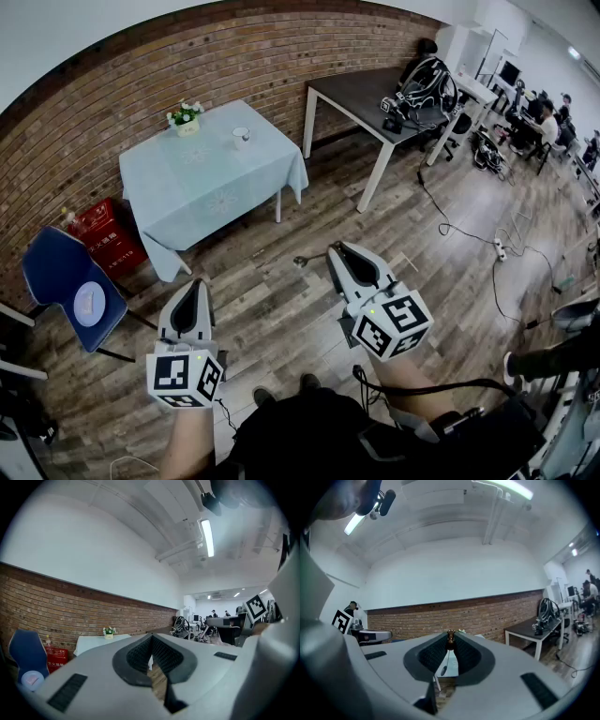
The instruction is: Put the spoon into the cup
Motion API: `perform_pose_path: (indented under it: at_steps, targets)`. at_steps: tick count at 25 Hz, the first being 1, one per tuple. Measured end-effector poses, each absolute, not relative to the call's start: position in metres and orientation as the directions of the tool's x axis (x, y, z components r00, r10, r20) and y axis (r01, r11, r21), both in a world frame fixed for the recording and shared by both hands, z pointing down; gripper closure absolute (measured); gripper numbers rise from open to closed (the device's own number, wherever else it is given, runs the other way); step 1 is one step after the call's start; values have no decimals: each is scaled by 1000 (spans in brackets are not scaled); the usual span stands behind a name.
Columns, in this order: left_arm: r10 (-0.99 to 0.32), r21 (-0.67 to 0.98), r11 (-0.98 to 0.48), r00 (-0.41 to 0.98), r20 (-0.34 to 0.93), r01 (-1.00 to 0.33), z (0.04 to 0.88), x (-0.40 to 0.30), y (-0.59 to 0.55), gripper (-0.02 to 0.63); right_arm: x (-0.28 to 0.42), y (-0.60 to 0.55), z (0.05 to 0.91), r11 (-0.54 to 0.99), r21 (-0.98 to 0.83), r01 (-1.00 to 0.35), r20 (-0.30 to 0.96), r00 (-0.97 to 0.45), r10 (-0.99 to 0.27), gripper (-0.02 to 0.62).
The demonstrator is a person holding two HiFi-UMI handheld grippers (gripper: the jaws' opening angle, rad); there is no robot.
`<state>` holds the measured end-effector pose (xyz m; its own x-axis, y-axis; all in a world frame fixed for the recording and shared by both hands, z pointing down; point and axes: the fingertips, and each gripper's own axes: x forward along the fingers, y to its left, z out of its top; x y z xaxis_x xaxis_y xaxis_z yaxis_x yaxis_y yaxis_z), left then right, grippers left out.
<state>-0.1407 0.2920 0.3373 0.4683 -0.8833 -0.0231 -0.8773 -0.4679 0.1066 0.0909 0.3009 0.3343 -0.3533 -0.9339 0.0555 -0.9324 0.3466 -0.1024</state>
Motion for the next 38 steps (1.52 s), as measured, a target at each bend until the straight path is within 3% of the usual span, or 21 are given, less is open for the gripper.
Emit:
perform_pose_path:
  at_steps: [20,38]
  targets:
    - [-881,102,-473,473,-27,-875,341,-149,301,597,94,307,333,326,-149,-934,26,-333,-943,541]
    - [-857,124,-514,513,-40,-849,356,-206,280,597,39,293,328,296,-93,-951,24,-299,-954,541]
